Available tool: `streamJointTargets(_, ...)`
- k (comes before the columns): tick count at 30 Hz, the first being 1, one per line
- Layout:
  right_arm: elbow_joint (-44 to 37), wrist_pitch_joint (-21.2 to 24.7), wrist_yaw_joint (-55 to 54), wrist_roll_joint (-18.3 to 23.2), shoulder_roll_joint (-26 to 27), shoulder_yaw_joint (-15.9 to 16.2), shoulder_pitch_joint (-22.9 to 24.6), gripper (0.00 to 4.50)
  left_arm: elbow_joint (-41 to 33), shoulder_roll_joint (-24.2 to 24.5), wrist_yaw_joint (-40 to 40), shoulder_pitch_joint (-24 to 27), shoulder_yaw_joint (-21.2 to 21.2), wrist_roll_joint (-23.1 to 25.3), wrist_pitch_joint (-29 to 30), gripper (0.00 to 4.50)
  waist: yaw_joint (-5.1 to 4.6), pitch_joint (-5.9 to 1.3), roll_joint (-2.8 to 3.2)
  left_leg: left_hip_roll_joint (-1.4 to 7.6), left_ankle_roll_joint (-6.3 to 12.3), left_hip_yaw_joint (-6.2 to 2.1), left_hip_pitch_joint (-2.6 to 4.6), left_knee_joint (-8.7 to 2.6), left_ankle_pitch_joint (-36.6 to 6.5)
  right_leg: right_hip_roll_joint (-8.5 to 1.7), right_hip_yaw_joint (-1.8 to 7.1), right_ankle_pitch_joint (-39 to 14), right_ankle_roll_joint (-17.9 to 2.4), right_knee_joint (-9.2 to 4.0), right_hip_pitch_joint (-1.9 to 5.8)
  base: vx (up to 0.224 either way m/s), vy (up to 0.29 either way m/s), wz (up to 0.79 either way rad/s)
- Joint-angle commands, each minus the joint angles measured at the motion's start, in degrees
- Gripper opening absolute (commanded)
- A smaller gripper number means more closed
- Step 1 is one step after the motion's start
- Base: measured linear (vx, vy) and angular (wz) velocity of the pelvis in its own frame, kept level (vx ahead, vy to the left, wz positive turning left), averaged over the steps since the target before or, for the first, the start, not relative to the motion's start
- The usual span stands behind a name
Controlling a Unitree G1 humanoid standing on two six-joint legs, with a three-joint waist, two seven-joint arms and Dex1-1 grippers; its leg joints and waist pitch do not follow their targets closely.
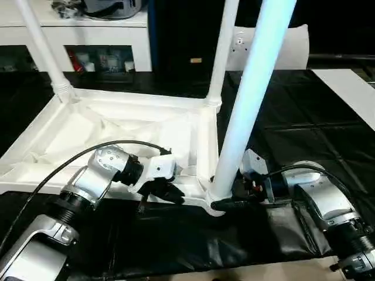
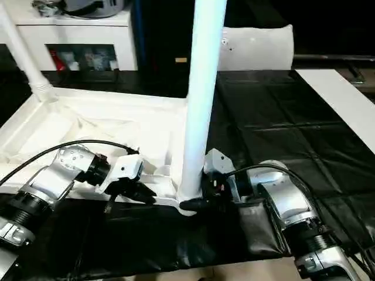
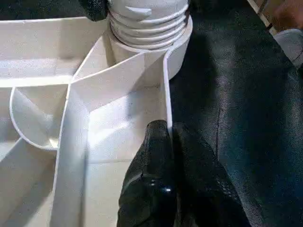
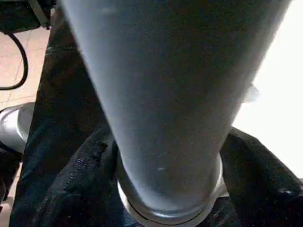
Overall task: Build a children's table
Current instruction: Rotate leg to tighten
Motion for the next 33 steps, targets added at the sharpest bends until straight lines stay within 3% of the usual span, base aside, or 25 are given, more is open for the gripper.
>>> streamJointTargets(1, 0.35, -0.22, 1.26, 0.42, 0.09, 0.27, -0.8, 2.98, 0.57, 0.15, -2.2, -0.22, -2.12, 1.54, -1.08, 0.0, -0.32, -3.47, -0.27, 1.14, 3.13, 0.46, -0.09, -4.02, -7.97, -2.77, 2.81, -15.93, -10.78, -3.54, 3.55, 0.0, 0.0, 0.0)
streamJointTargets(6, 0.76, 0.47, 1.55, 1.07, 0.53, 0.17, -0.61, 2.71, 1.28, 0.19, -2.05, -0.42, -2.16, 1.65, -1.58, 0.0, -0.34, -3.54, -0.32, 1.11, 3.24, 0.47, -0.17, -3.97, -7.4, -2.7, 2.8, -14.67, -11.01, -3.39, 3.58, 0.0, 0.0, 0.0)
streamJointTargets(10, -1.12, 3.78, 0.7, 4.14, 2.12, -0.91, 1.07, 2.67, 1.22, -0.15, -0.84, -0.01, -1.37, 1.13, -0.53, 0.0, -0.24, -3.53, -0.3, 1.13, 3.19, 0.51, -0.14, -3.98, -7.65, -2.72, 2.78, -15.4, -10.87, -3.48, 3.59, 0.0, 0.0, 0.0)
streamJointTargets(11, -2.4, 5.14, -0.16, 5.11, 2.82, -1.23, 1.99, 2.66, 0.9, -0.7, 0.69, 0.22, -0.67, 0.83, 0.9, 0.0, -0.21, -3.5, -0.31, 1.14, 3.19, 0.52, -0.13, -3.99, -7.75, -2.72, 2.78, -15.51, -10.87, -3.51, 3.55, 0.0, 0.0, 0.0)
streamJointTargets(12, -4.28, 7.54, -2.87, 6.25, 4.39, -1.83, 3.3, 2.65, 0.48, -1.7, 3.77, 0.3, 0.28, 0.86, 3.61, 0.0, -0.17, -3.46, 0.37, 1.18, 2.9, 0.53, -0.03, -4.04, -8.19, -2.67, 2.82, -15.31, -10.88, -3.73, 3.48, 0.0, 0.0, 0.0)
streamJointTargets(14, -5.3, 8.2, -6.77, 6.61, 6.74, -2.65, 4.25, 2.65, 0.1, -2.76, 6.89, 0.38, 1.15, 0.99, 6.62, 0.0, -0.29, -3.31, 0.07, 1.18, 2.11, 0.42, -0.14, -4.27, -9.16, -2.67, 2.77, -16.46, -10.62, -3.7, 3.58, 0.0, 0.0, 0.0)
streamJointTargets(15, -5.59, 8.88, -10.13, 6.14, 8.52, -2.99, 4.63, 2.64, 0.04, -3.37, 8.24, 0.45, 1.65, 0.84, 7.51, 0.0, -0.44, -3.07, 0.04, 0.96, 1.61, 0.35, -0.02, -4.39, -11.11, -2.74, 2.62, -20.46, -9.46, -4.23, 3.41, 0.0, 0.0, 0.0)
streamJointTargets(16, -5.73, 9.37, -12.3, 5.79, 9.67, -3.18, 4.79, 2.63, -0.07, -4.07, 9.64, 0.53, 2.16, 0.66, 8.49, 0.0, -0.62, -2.81, 0.61, 0.76, 0.75, 0.24, 0.18, -4.52, -13.02, -2.81, 2.51, -24.93, -8.02, -4.74, 3.28, 0.0, 0.0, 0.0)
streamJointTargets(17, -5.69, 8.57, -15.06, 5.28, 11.49, -3.49, 5.0, 2.63, -0.34, -4.97, 11.66, 0.67, 2.64, 0.76, 10.04, 0.0, -0.87, -2.6, 0.4, 0.65, 0.54, 0.21, 0.37, -4.56, -14.61, -2.76, 2.34, -28.08, -6.95, -5.34, 3.07, 0.0, 0.0, 0.0)
streamJointTargets(19, -4.76, 9.84, -21.7, 4.0, 15.71, -4.34, 4.6, 2.63, -0.96, -7.32, 16.45, 0.95, 3.66, 1.1, 13.47, 0.0, -1.62, -2.48, 0.6, 0.18, -0.48, -0.16, 0.99, -4.31, -17.58, -2.89, 1.65, -36.46, -3.23, -6.53, 2.71, 0.0, 0.0, 0.0)
streamJointTargets(21, -1.66, 10.65, -31.5, 1.0, 21.44, -5.29, 2.83, 2.62, -1.49, -11.59, 24.45, 0.8, 5.8, 1.33, 18.19, 0.0, -2.36, -2.39, 0.56, 0.08, -0.63, -0.33, 0.91, -4.25, -18.54, -2.75, 1.31, -37.91, -2.41, -6.97, 2.51, 0.0, 0.0, 0.0)
streamJointTargets(22, -0.51, 11.34, -35.66, -0.14, 23.6, -5.73, 1.99, 2.62, -1.72, -13.71, 28.24, 0.54, 7.08, 1.21, 20.27, 0.0, -3.59, -2.41, 0.9, 0.09, -1.4, -0.76, 0.6, -4.33, -19.54, -2.66, 0.45, -38.39, -1.66, -7.14, 2.85, 0.0, 0.0, 0.0)
streamJointTargets(23, -0.04, 11.84, -37.6, -0.64, 24.54, -5.96, 1.59, 2.62, -1.83, -14.72, 30.03, 0.4, 7.73, 1.12, 21.22, 0.0, -3.93, -2.52, 0.86, -0.02, -1.2, -0.94, 0.65, -4.31, -19.95, -2.65, 0.08, -38.51, -1.28, -7.44, 3.04, 0.0, 0.0, 0.0)
streamJointTargets(24, 0.26, 11.84, -39.17, -1.13, 25.5, -6.11, 1.24, 2.62, -2.05, -15.84, 32.19, 0.21, 8.48, 1.09, 22.41, 0.0, -4.37, -2.59, 1.16, -0.07, -0.47, -1.24, 0.1, -4.6, -19.88, -2.64, -0.04, -36.87, -1.15, -7.43, 3.67, 0.0, 0.0, 0.0)
streamJointTargets(26, 2.07, 12.42, -45.08, -2.41, 28.53, -7.02, -0.53, 2.62, -2.3, -18.87, 38.05, -0.44, 10.43, 1.22, 24.71, 0.0, -5.04, -2.64, 1.43, 0.18, 0.43, -1.28, 0.45, -4.74, -20.55, -2.68, 0.1, -33.74, -2.8, -7.53, 3.33, 0.0, 0.0, 0.0)
streamJointTargets(27, 2.52, 12.67, -46.51, -2.76, 29.1, -7.25, -0.93, 2.62, -2.3, -19.41, 39.21, -0.56, 10.77, 1.35, 24.87, 0.0, -5.38, -2.88, 1.28, 0.05, 0.85, -1.25, 0.34, -4.68, -19.7, -2.71, 0.3, -31.32, -4.05, -7.27, 3.54, 0.0, 0.0, 0.0)
streamJointTargets(28, 4.12, 13.27, -51.32, -4.06, 30.99, -7.91, -2.37, 2.62, -2.51, -21.21, 42.78, -0.88, 11.87, 1.91, 25.52, 0.0, -5.46, -2.95, 1.5, 0.19, 1.26, -1.08, 0.1, -4.84, -17.95, -2.65, 0.92, -27.72, -5.61, -6.73, 3.43, 0.0, 0.0, 0.0)
streamJointTargets(30, 5.13, 12.17, -51.96, -3.54, 32.7, -8.5, -3.35, 2.62, -3.36, -22.55, 44.39, -0.86, 12.29, 2.42, 26.21, 0.0, -5.6, -3.05, 1.36, 0.1, 1.6, -0.89, -0.03, -4.78, -17.15, -2.52, 1.09, -25.76, -6.84, -6.47, 3.5, 0.0, 0.0, 0.0)
streamJointTargets(33, 4.54, 11.61, -52.53, -3.64, 33.92, -9.76, -2.81, 3.31, -4.83, -22.38, 43.73, -0.39, 11.5, 3.88, 26.96, 0.0, -5.25, -3.26, 1.32, 0.34, 2.92, -0.57, -0.38, -4.69, -12.97, -2.63, 1.8, -20.46, -8.8, -5.68, 3.65, 0.0, 0.0, 0.0)
